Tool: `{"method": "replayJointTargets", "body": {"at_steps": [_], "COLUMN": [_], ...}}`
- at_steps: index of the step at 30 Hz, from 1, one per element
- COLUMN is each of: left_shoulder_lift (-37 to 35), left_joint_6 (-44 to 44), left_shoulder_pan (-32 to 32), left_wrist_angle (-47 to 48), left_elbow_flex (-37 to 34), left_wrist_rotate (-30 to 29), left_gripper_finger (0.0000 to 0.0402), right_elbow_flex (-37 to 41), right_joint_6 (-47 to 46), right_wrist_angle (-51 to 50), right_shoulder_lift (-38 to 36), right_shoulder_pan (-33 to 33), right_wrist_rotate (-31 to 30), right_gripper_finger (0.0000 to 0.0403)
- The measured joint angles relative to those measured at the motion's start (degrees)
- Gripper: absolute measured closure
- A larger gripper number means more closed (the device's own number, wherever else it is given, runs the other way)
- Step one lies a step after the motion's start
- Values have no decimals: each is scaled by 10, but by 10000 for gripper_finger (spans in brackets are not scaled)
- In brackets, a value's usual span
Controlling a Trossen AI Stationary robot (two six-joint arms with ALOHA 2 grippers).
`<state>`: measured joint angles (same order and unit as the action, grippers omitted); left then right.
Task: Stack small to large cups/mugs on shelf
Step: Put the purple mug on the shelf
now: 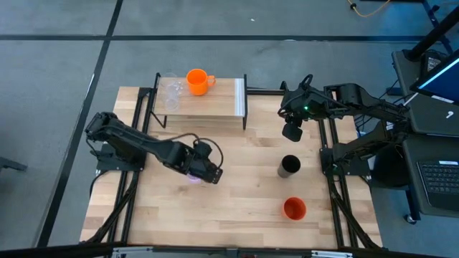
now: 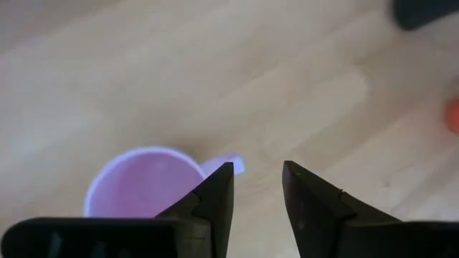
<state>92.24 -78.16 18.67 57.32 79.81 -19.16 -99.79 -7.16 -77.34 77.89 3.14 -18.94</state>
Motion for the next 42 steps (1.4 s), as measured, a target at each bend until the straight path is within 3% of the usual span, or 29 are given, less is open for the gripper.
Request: {"method": "replayJointTargets", "body": {"at_steps": [8, 19, 24, 28, 42], "left_shoulder_lift": [-13, -12, -12, -12, -11], "left_joint_6": [158, 194, 342, 440, 443], "left_shoulder_pan": [13, 33, 61, 74, 70], "left_wrist_angle": [70, 166, 158, 160, 43], "left_elbow_flex": [85, 88, 88, 64, -67], "left_wrist_rotate": [4, 61, 67, 65, 66], "left_gripper_finger": [286, 223, 211, 210, 210], "right_elbow_flex": [0, 0, 0, 0, 0], "right_joint_6": [0, 0, 1, -13, -15], "right_wrist_angle": [0, 1, 1, 0, -9], "right_shoulder_lift": [0, 0, 0, 0, 0], "right_shoulder_pan": [0, 0, 0, 0, 0], "right_wrist_rotate": [0, 0, 0, 0, 0], "right_gripper_finger": [273, 273, 273, 273, 273]}}
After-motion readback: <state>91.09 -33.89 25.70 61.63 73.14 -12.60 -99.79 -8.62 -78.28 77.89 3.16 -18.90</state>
